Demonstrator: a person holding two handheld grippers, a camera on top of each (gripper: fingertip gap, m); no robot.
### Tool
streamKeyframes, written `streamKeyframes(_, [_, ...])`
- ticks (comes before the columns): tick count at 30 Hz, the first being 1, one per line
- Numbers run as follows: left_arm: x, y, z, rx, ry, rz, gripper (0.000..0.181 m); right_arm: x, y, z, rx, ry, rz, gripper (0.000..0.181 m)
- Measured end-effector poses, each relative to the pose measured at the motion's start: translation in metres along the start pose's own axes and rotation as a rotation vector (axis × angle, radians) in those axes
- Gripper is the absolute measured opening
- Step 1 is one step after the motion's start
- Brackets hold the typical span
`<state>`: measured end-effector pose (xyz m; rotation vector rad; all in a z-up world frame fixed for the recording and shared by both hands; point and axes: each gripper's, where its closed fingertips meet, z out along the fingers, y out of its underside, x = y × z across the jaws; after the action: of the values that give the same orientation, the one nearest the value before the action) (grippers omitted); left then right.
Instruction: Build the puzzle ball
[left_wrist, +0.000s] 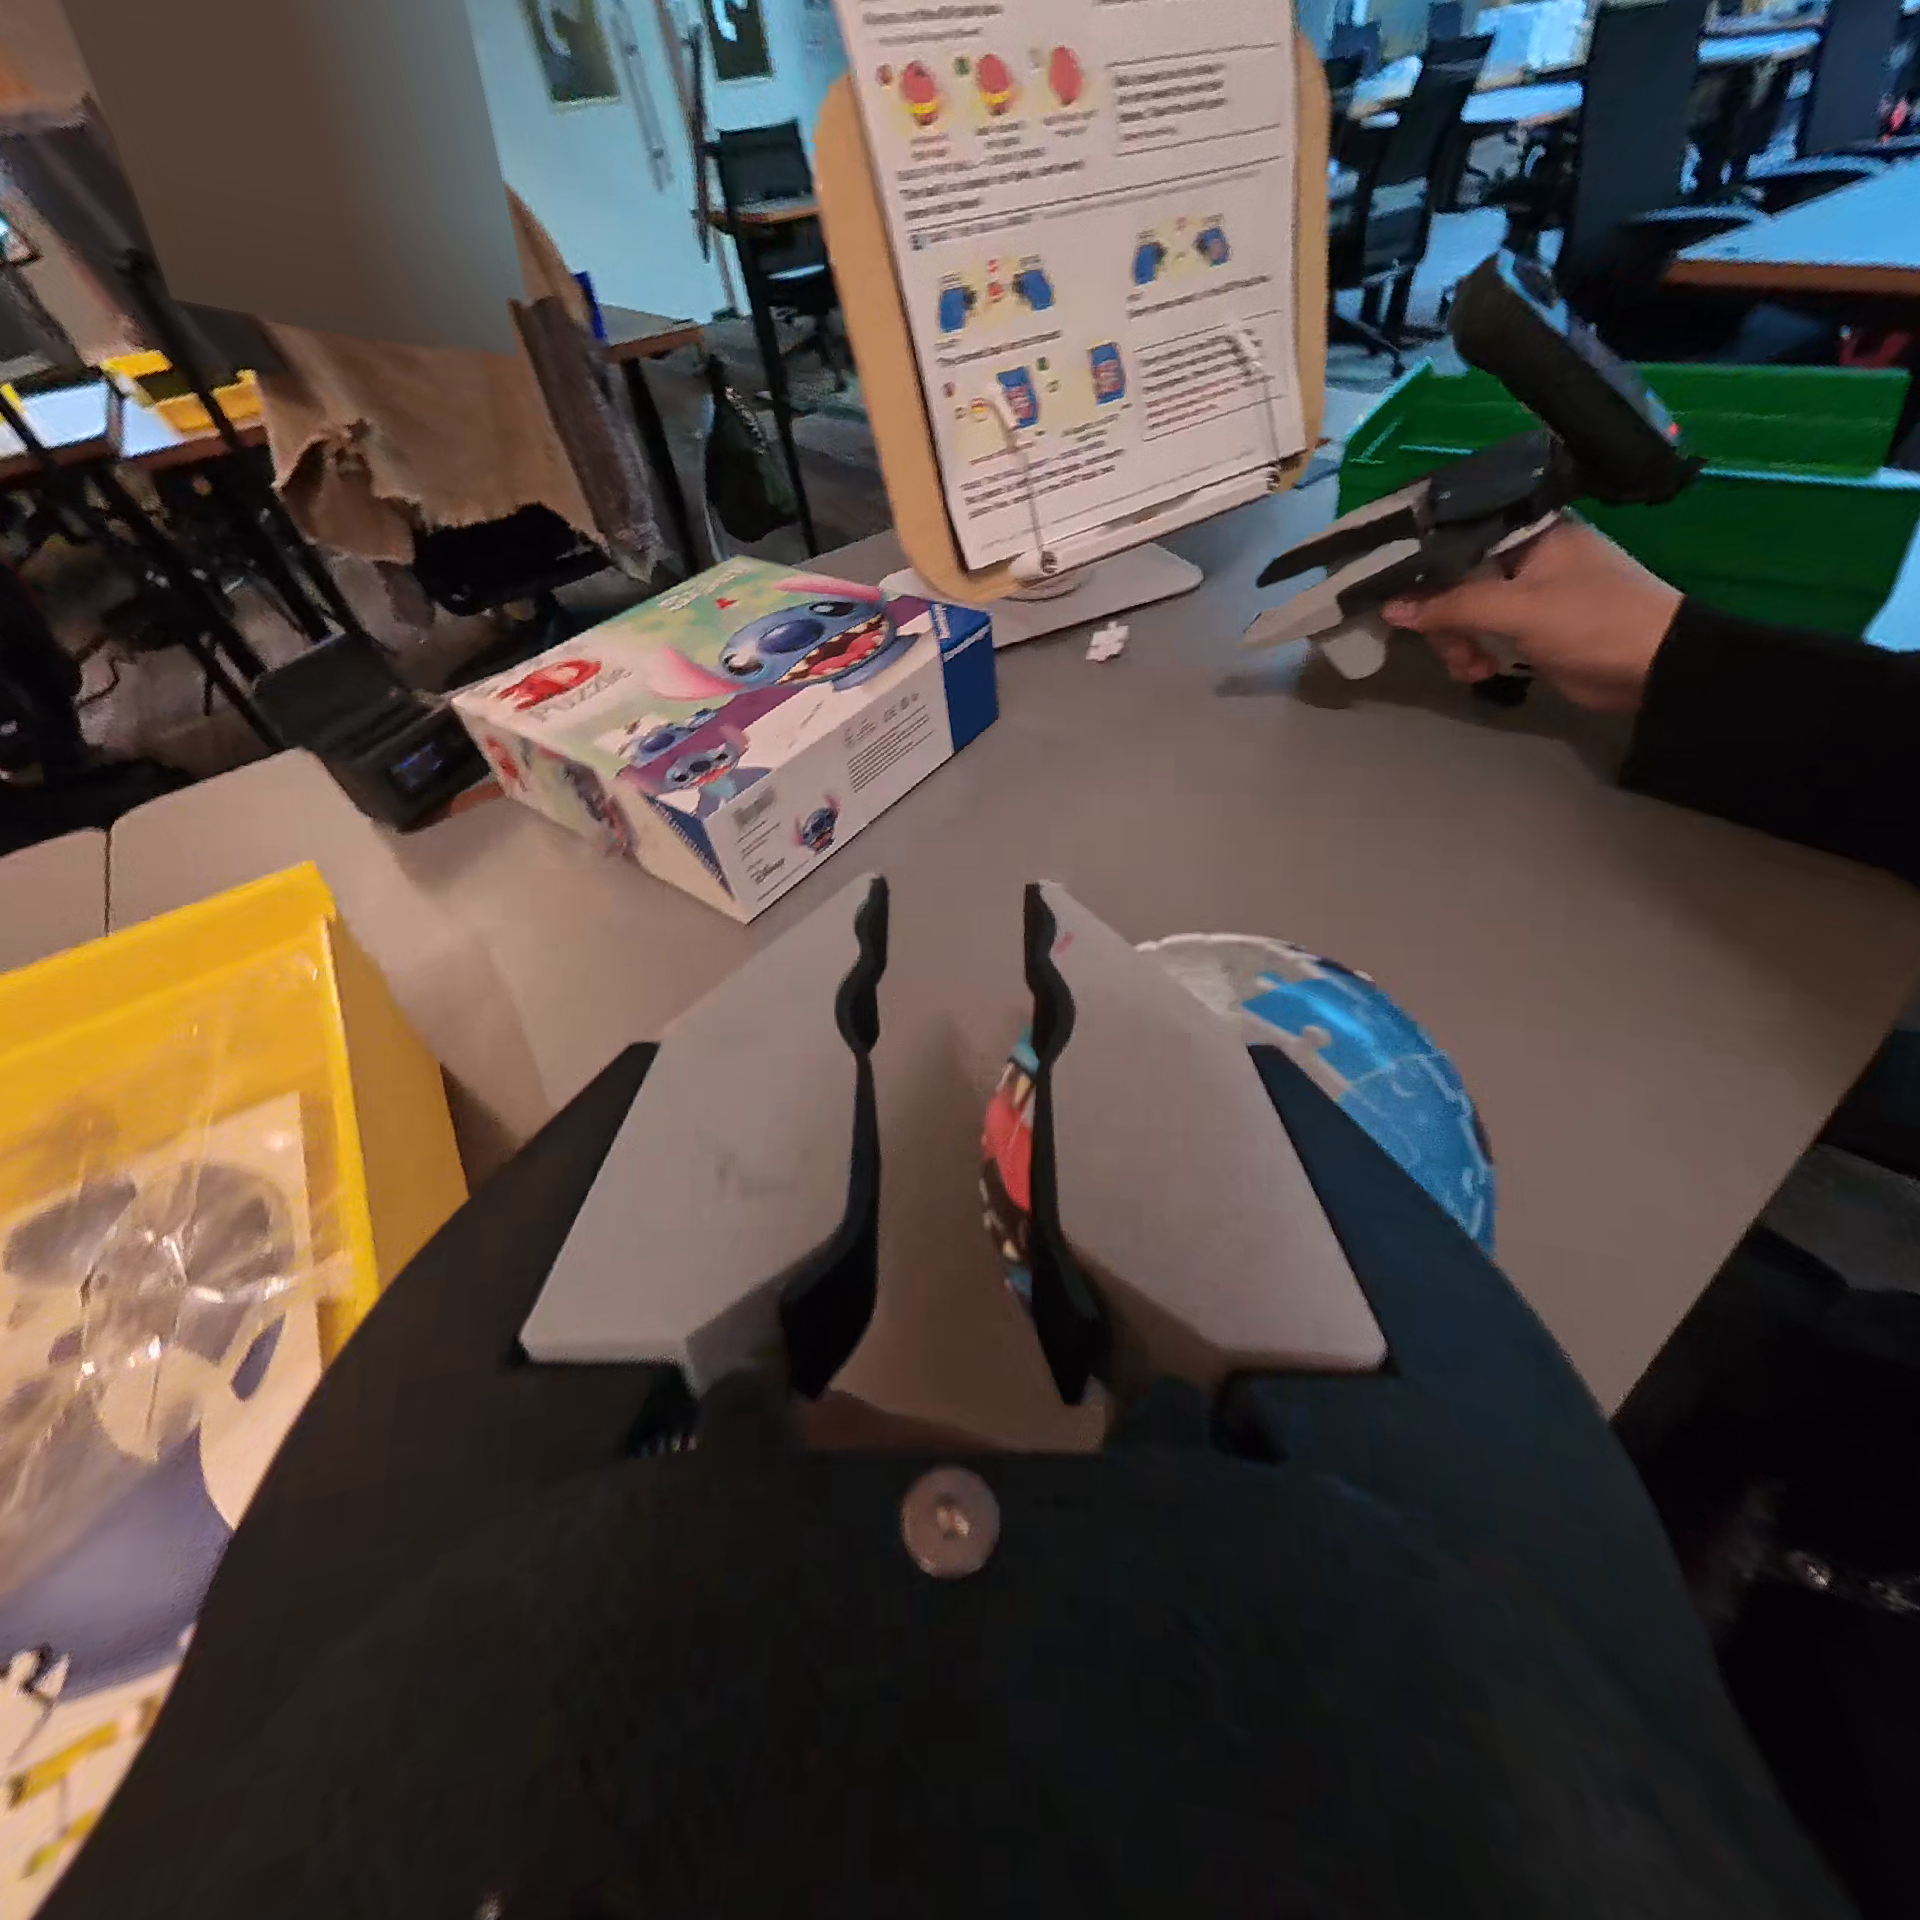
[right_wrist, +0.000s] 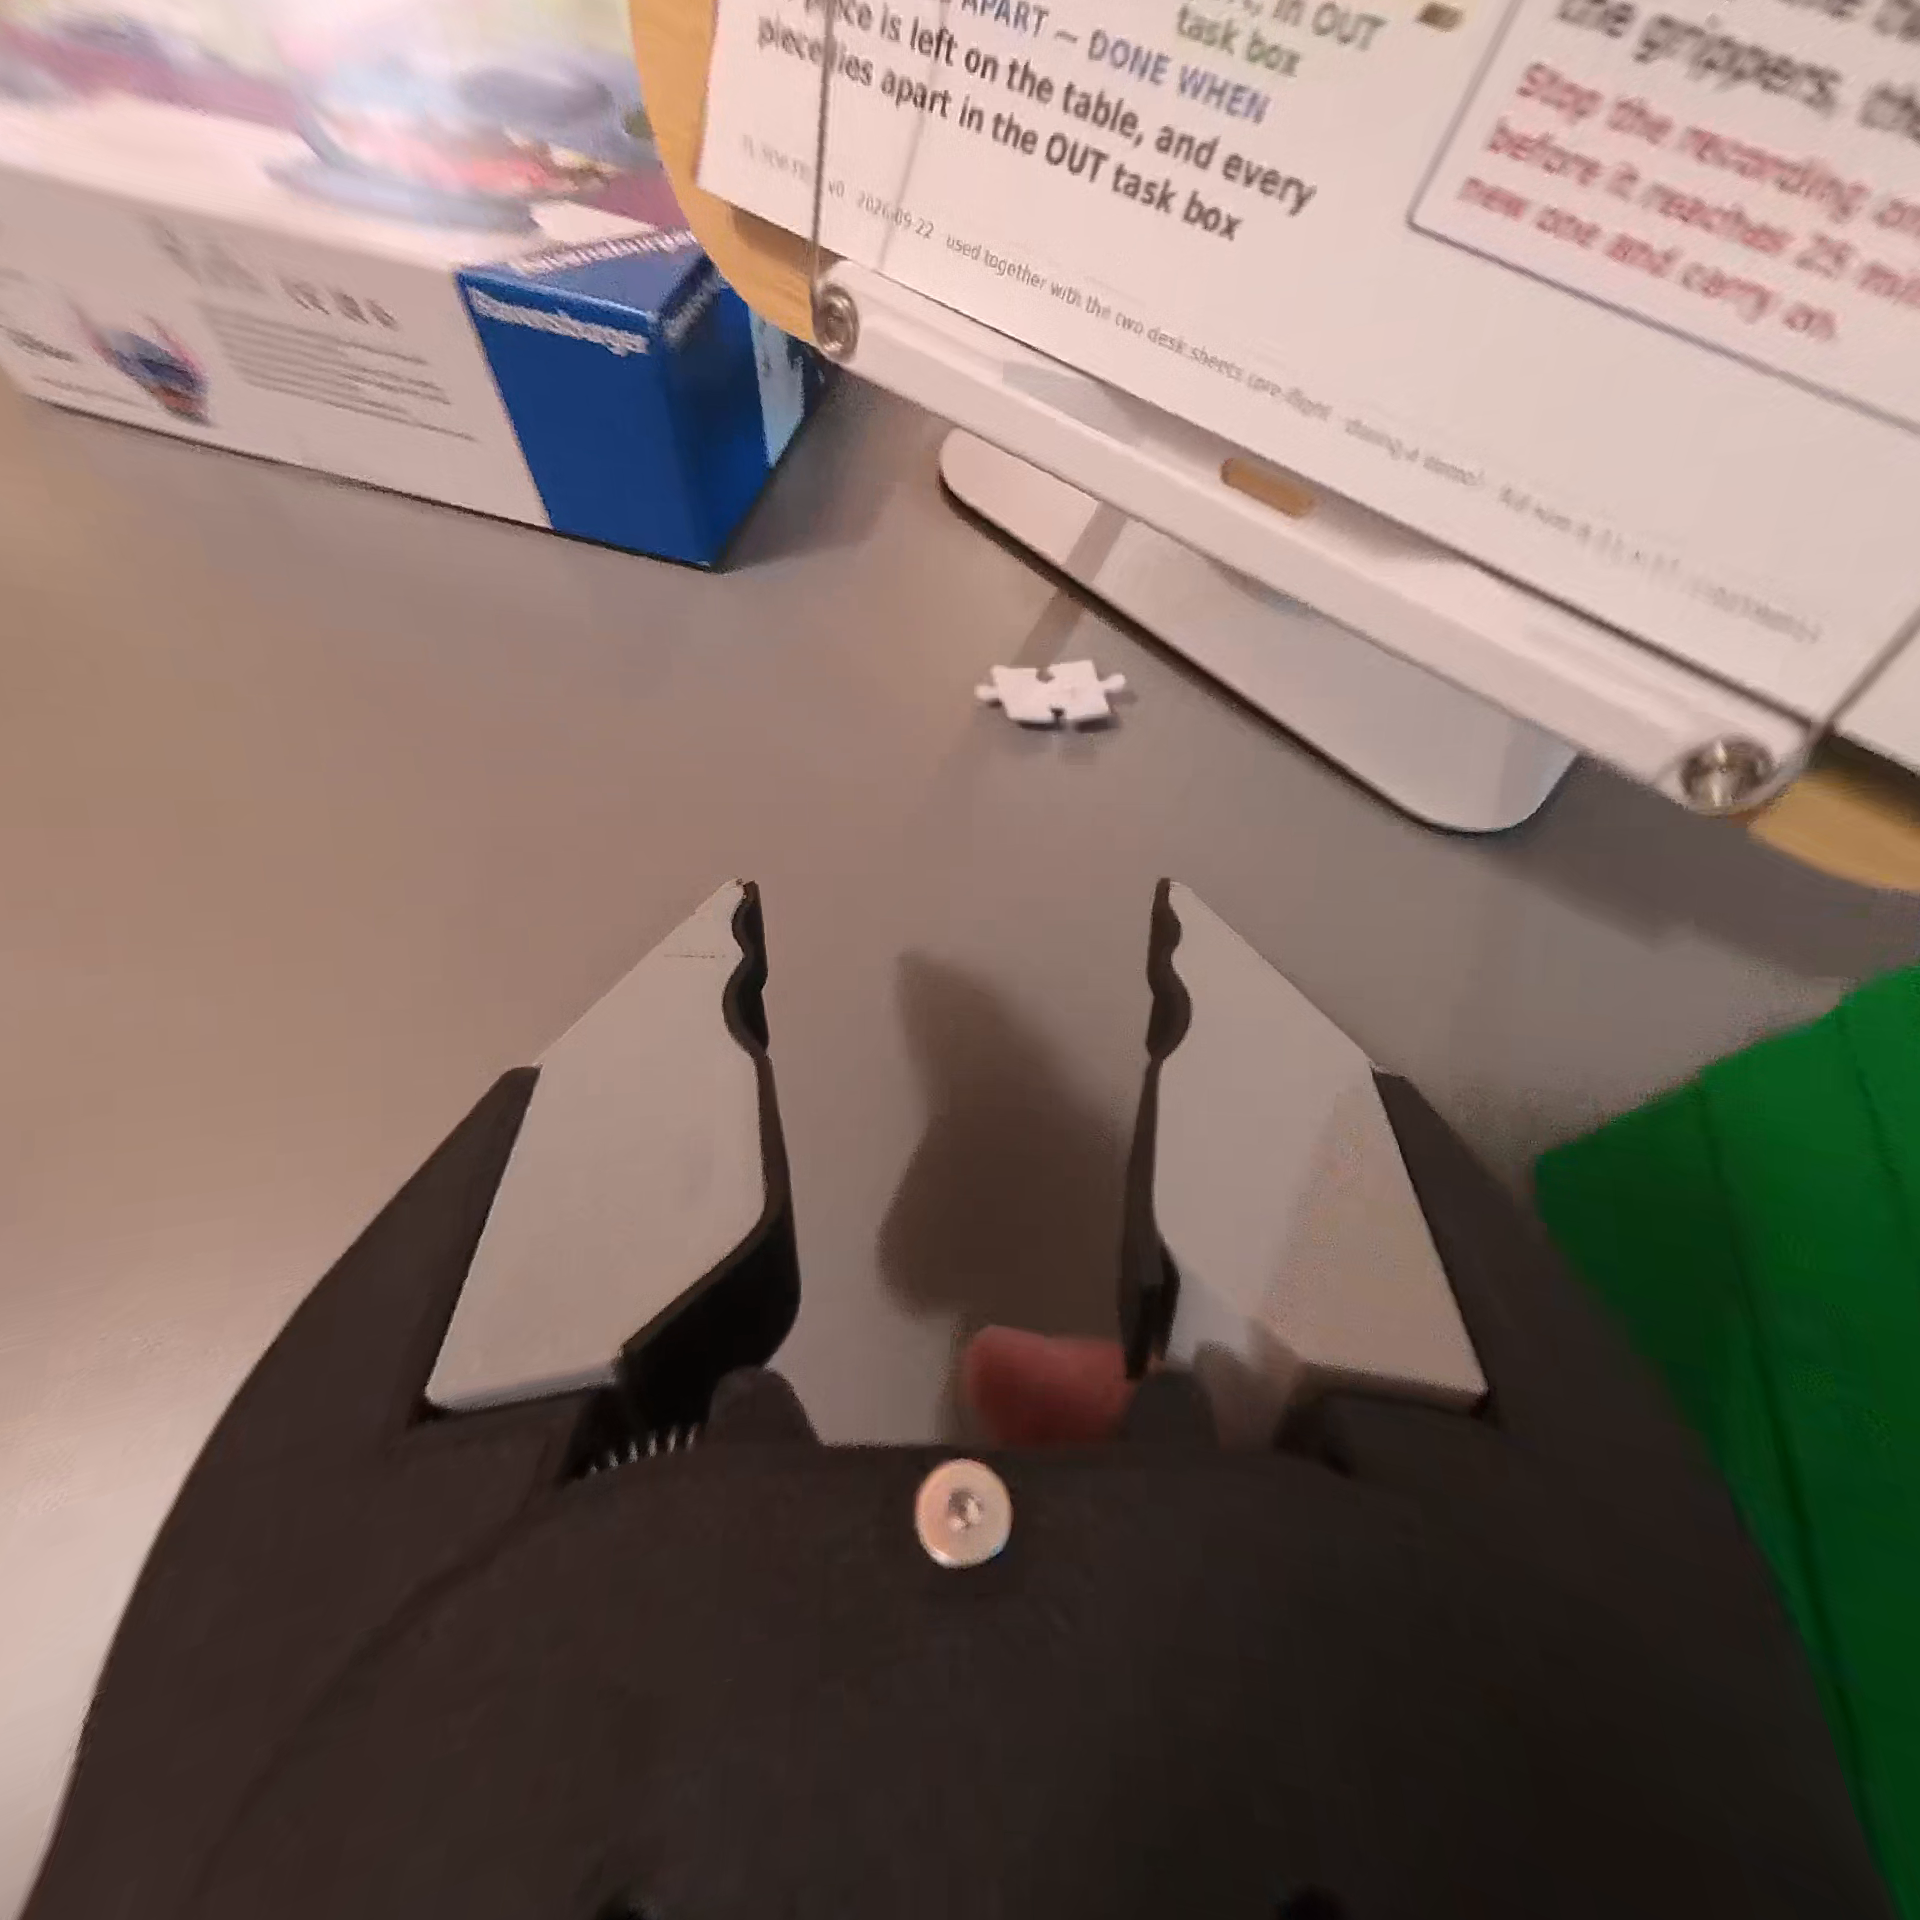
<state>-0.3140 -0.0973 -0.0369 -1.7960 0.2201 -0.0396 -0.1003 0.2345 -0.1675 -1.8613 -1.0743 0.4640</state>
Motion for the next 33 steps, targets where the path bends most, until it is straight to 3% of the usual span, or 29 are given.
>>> streamKeyframes(3, [-0.011, 0.011, -0.002, 0.036, -0.010, -0.056, 0.026, 0.010, -0.008, 0.033, -0.054, 0.101, -0.064, 0.069])
streamKeyframes(9, [-0.016, 0.037, 0.007, -0.031, -0.027, 0.032, 0.027, 0.010, -0.018, 0.087, -0.107, 0.088, -0.161, 0.065])
streamKeyframes(14, [-0.019, 0.041, 0.007, -0.020, 0.002, -0.002, 0.026, 0.016, -0.012, 0.101, -0.176, 0.040, -0.079, 0.033])
streamKeyframes(16, [-0.021, 0.040, 0.004, -0.010, 0.013, -0.019, 0.026, 0.017, -0.009, 0.099, -0.181, 0.028, -0.077, 0.001])
streamKeyframes(20, [-0.024, 0.043, 0.000, -0.017, -0.003, -0.002, 0.024, -0.011, -0.001, 0.079, -0.163, -0.084, -0.162, 0.000])
streamKeyframes(23, [-0.023, 0.046, -0.003, -0.024, -0.002, 0.001, 0.024, -0.078, 0.008, 0.045, -0.124, -0.422, -0.264, 0.000])
streamKeyframes(25, [-0.023, 0.047, -0.006, -0.029, -0.007, 0.005, 0.024, -0.103, 0.020, 0.021, -0.112, -0.507, -0.391, 0.000])
streamKeyframes(27, [-0.022, 0.047, -0.009, -0.031, -0.007, 0.007, 0.024, -0.114, 0.018, 0.002, -0.051, -0.521, -0.447, 0.000])
streamKeyframes(29, [-0.022, 0.047, -0.011, -0.030, -0.009, 0.009, 0.024, -0.104, 0.008, -0.002, -0.020, -0.438, -0.392, 0.001])
streamKeyframes(33, [-0.023, 0.045, -0.014, -0.030, -0.017, 0.012, 0.024, -0.067, -0.009, 0.019, -0.013, -0.213, -0.217, 0.032])
